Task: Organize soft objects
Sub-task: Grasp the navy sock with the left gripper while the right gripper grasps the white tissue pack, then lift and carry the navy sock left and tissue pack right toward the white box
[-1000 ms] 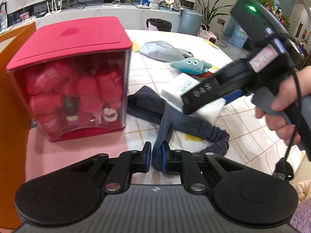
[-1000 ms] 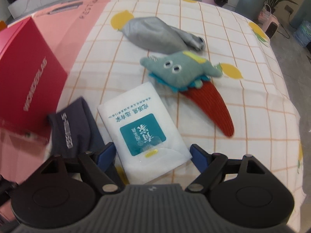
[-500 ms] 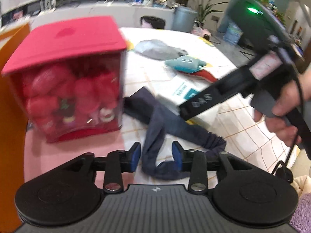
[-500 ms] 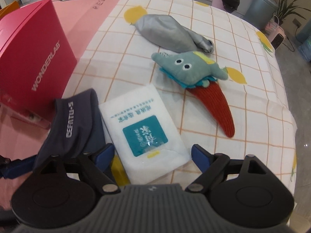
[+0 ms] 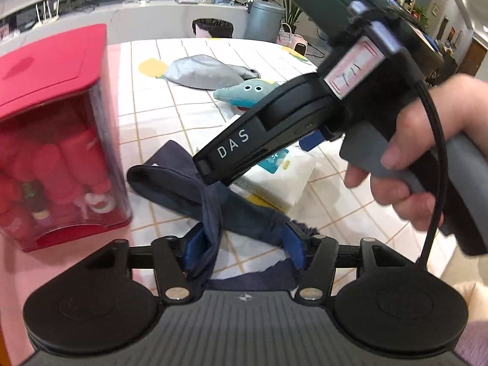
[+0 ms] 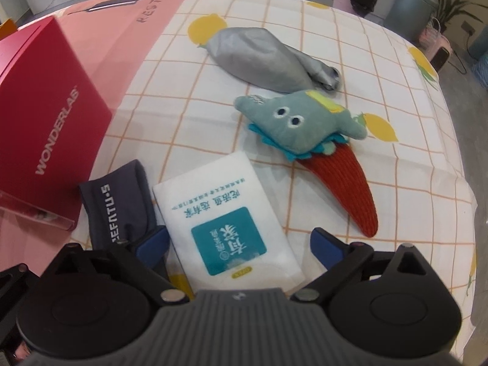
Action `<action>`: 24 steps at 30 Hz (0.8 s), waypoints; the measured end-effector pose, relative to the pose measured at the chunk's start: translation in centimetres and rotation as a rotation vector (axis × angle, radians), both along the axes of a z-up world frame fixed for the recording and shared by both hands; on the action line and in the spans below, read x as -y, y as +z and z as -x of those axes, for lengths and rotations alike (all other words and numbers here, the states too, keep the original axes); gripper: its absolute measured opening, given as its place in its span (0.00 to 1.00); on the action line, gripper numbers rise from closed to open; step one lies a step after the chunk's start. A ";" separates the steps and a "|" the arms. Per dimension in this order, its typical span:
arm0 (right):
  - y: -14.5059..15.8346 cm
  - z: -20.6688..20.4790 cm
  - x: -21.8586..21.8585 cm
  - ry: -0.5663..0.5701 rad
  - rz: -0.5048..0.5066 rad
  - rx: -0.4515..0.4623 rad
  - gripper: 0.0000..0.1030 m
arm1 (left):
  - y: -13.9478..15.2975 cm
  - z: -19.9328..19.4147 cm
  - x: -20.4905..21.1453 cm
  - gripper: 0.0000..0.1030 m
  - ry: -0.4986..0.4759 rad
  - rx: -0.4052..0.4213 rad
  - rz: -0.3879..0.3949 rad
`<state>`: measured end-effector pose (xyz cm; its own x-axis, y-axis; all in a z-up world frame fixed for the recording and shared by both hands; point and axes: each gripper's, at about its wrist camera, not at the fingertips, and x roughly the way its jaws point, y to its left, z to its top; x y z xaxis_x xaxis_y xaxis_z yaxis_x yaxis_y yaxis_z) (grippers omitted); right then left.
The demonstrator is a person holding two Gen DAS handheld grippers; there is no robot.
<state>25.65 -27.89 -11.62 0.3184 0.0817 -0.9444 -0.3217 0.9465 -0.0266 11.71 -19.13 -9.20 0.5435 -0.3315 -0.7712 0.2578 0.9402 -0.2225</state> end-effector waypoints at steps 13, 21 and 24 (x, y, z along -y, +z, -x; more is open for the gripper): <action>0.5 0.6 7.0 -0.189 0.049 0.013 0.76 | 0.4 -3.1 3.3 0.70 0.094 -0.093 -0.096; 0.6 2.3 9.4 -0.214 0.077 0.002 0.76 | 0.1 -4.7 5.7 0.68 0.162 -0.092 -0.229; 0.4 2.3 10.1 -0.252 0.046 -0.011 0.76 | 0.1 -4.6 5.9 0.64 0.159 -0.078 -0.228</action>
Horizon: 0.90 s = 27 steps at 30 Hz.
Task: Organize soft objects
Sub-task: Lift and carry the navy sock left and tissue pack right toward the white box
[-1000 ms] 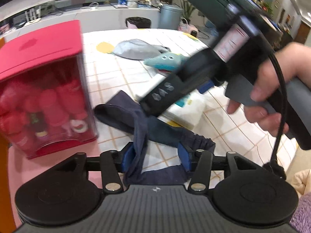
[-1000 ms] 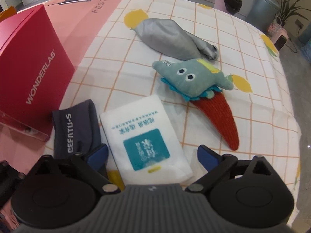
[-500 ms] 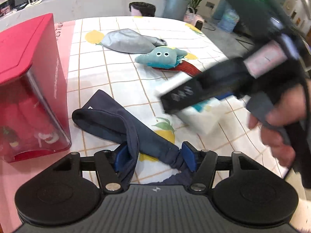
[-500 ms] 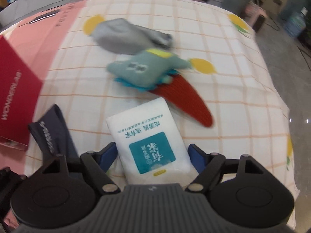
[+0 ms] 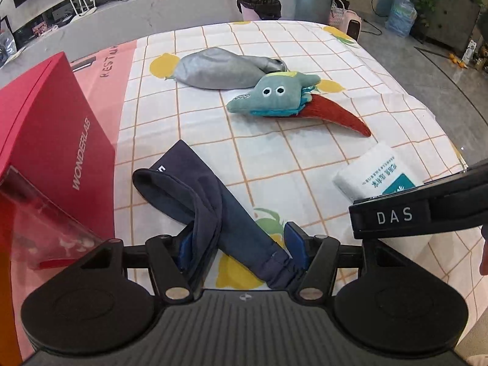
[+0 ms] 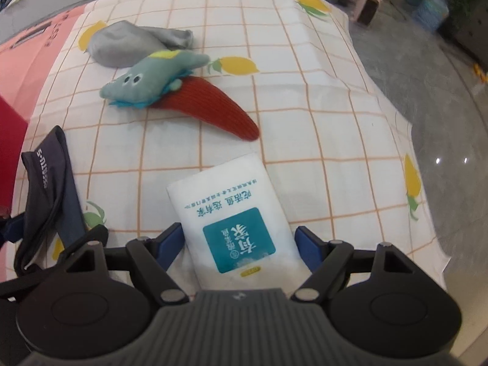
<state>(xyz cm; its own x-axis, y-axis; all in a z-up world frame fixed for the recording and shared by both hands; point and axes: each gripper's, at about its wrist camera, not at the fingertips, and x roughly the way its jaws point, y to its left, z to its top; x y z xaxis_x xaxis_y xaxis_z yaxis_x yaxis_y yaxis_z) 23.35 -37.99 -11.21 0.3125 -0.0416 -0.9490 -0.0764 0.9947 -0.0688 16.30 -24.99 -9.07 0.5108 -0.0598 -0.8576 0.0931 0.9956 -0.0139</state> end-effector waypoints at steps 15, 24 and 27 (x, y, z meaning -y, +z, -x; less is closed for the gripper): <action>-0.1 0.0 -0.9 0.056 0.030 0.027 0.76 | 0.7 0.5 -3.1 0.08 0.049 0.004 0.137; 0.0 -0.4 -0.1 -0.007 -0.037 0.049 0.72 | 2.3 0.5 -4.4 0.08 0.024 0.006 0.209; 0.4 -0.5 0.4 -0.040 -0.054 0.065 0.72 | 3.3 0.5 -5.0 0.08 0.008 0.006 0.255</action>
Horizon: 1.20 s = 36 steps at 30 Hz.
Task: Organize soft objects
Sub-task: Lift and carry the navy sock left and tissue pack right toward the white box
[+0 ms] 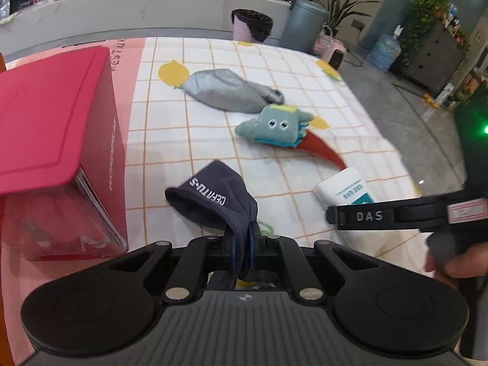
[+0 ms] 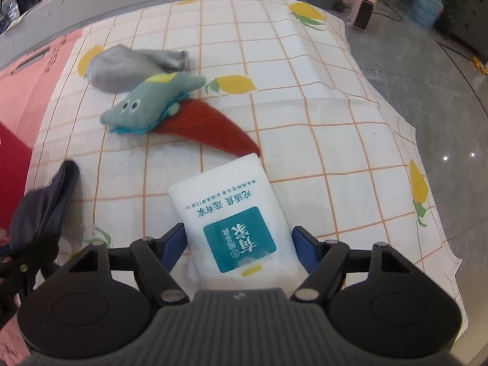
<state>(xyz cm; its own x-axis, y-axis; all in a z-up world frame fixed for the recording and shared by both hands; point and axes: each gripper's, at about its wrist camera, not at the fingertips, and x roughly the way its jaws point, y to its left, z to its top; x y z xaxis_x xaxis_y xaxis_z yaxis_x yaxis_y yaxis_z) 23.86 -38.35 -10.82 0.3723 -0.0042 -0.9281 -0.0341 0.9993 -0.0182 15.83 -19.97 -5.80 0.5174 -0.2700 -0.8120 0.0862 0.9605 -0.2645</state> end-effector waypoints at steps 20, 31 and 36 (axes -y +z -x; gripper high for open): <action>4.9 -0.6 -1.3 -0.168 -0.114 0.216 0.72 | 8.2 -3.7 -3.3 0.08 -0.020 0.092 0.050; 8.6 -5.7 -9.1 -0.143 -0.184 0.391 0.71 | 13.9 -8.9 -8.1 0.08 0.052 0.161 -0.096; 10.1 -8.9 -16.0 -0.086 -0.222 0.418 0.71 | 15.8 -8.8 -12.9 0.08 0.118 0.196 -0.184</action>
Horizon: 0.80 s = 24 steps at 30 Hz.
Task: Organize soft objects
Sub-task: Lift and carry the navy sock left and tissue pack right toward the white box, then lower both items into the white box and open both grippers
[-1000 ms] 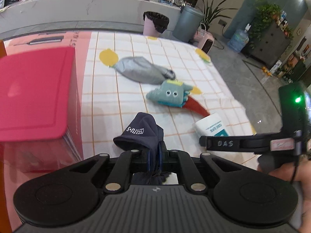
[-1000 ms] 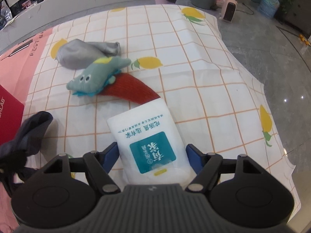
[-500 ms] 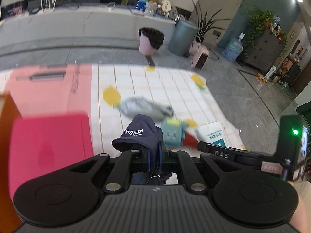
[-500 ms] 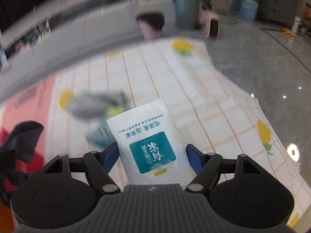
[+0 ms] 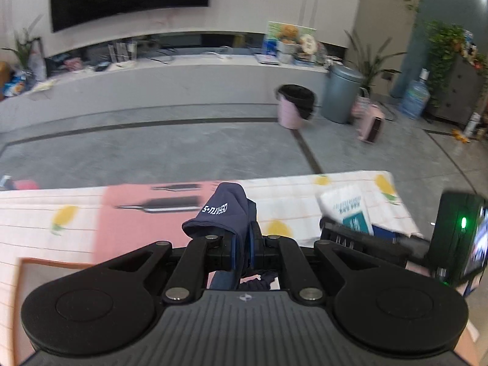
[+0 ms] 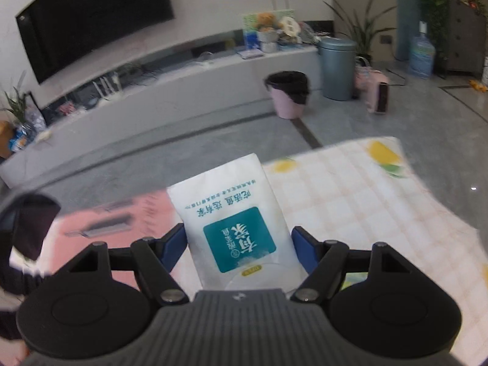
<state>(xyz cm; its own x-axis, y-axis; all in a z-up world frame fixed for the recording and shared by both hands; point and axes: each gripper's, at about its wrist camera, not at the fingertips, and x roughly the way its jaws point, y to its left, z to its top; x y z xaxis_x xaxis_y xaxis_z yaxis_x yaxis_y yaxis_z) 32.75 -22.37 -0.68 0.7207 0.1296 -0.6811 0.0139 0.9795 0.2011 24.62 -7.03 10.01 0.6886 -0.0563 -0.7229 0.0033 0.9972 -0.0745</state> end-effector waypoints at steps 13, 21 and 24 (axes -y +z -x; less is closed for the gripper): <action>4.1 2.1 -16.7 0.304 -0.212 0.000 0.71 | -1.0 4.7 -13.1 0.08 0.156 -0.034 -0.094; 3.8 6.1 -21.3 0.465 -0.233 -0.094 0.71 | -5.5 6.4 -18.0 0.08 0.164 -0.066 -0.019; 2.6 6.6 -22.3 0.512 -0.221 -0.134 0.71 | -7.5 6.7 -19.1 0.08 0.150 -0.059 -0.014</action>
